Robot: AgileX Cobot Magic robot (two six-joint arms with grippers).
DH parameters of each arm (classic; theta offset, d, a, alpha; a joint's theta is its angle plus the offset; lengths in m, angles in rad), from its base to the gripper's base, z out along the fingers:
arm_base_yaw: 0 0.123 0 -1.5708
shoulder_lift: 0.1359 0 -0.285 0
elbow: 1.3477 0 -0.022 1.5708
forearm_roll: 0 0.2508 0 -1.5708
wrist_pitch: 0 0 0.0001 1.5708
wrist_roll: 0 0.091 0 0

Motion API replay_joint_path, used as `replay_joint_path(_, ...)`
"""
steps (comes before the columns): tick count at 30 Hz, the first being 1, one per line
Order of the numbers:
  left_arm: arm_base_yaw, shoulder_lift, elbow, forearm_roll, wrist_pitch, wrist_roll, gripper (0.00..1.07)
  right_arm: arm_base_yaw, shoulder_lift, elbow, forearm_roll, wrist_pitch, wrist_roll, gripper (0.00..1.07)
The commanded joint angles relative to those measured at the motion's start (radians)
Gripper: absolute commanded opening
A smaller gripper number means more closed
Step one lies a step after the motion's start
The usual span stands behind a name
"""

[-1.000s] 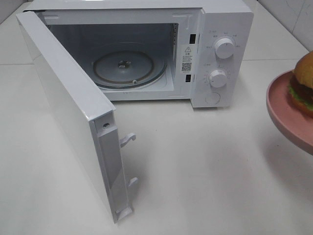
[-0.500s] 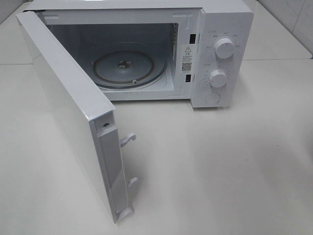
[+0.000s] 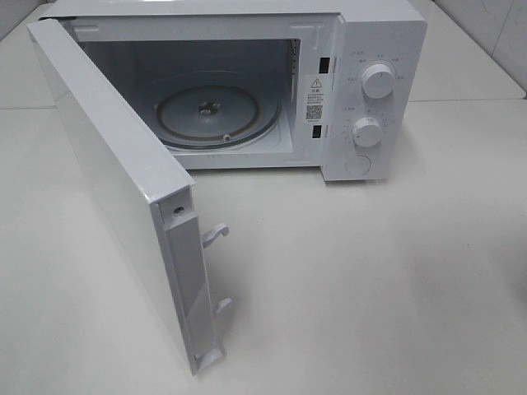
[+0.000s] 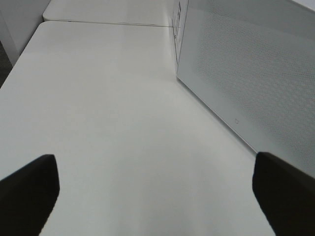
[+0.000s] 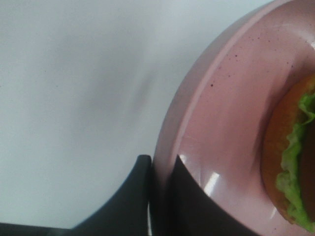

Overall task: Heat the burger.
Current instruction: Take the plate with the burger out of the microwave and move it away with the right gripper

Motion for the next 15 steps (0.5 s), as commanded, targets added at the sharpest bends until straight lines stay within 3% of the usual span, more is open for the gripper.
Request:
replay_joint_path(1, 0.001, -0.009, 0.003, 0.001, -0.009, -0.003, 1.00, -0.040, 0.099, -0.009, -0.102, -0.063, 0.158, 0.01)
replay_joint_path(6, 0.001, -0.009, 0.003, 0.001, -0.009, -0.003, 1.00, -0.078, 0.209, -0.030, -0.224, -0.115, 0.389, 0.02)
replay_joint_path(15, 0.001, -0.009, 0.003, 0.001, -0.009, -0.003, 1.00, -0.085, 0.363, -0.039, -0.335, -0.157, 0.547, 0.02)
